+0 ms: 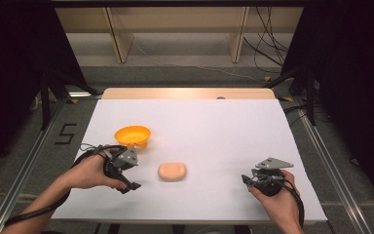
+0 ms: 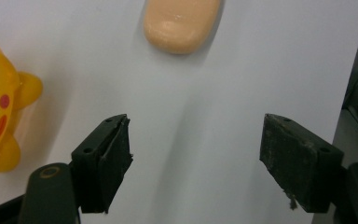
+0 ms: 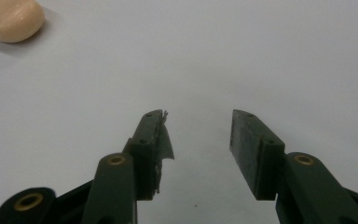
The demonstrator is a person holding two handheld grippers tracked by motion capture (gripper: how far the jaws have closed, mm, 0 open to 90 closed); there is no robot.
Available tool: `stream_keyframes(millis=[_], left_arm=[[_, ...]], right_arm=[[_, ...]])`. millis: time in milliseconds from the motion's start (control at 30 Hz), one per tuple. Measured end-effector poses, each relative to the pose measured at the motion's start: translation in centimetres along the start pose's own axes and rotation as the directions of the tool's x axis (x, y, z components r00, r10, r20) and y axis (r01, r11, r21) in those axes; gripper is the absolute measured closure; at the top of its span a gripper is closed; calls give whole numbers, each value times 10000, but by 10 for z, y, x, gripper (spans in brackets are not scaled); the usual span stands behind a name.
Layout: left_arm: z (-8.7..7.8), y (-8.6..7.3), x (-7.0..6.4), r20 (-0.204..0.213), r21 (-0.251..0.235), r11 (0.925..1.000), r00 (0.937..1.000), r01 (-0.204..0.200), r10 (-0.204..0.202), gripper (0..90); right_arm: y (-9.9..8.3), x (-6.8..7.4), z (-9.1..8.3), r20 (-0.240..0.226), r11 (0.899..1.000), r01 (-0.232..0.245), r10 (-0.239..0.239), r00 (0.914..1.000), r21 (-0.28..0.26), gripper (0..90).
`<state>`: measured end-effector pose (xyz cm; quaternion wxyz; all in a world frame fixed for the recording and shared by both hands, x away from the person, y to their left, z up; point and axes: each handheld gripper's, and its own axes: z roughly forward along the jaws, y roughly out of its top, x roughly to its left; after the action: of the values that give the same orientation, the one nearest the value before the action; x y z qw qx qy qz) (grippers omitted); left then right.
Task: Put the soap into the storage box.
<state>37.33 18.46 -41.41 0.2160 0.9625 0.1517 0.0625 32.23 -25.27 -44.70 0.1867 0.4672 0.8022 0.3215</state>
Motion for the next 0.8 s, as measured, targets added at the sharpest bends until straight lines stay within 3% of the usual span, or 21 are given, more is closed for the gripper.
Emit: stream_keyframes(millis=[433,467,533,567,767,800], left_arm=[[11,23,6,14,374,9991,9998,-197,196,220],[12,24,5,20,401,9992,10000,-30,29,215],[14,27,7,86,489,9987,9999,-130,126,213],[14,27,7,86,489,9987,9999,-130,126,210],[18,38,12,103,715,9971,9997,-241,234,204],[19,39,13,90,640,9977,9997,-216,211,204]], right_arm=[[0,2,0,50,9998,-202,202,9998,-87,537],[0,2,0,64,9998,-138,139,9999,-122,537],[0,3,-1,110,9993,-373,373,9992,4,537],[0,1,1,-15,9998,-133,132,9999,-134,536],[0,2,0,68,9994,-350,350,9994,13,535],[0,1,0,55,9999,-109,109,9999,-97,535]])
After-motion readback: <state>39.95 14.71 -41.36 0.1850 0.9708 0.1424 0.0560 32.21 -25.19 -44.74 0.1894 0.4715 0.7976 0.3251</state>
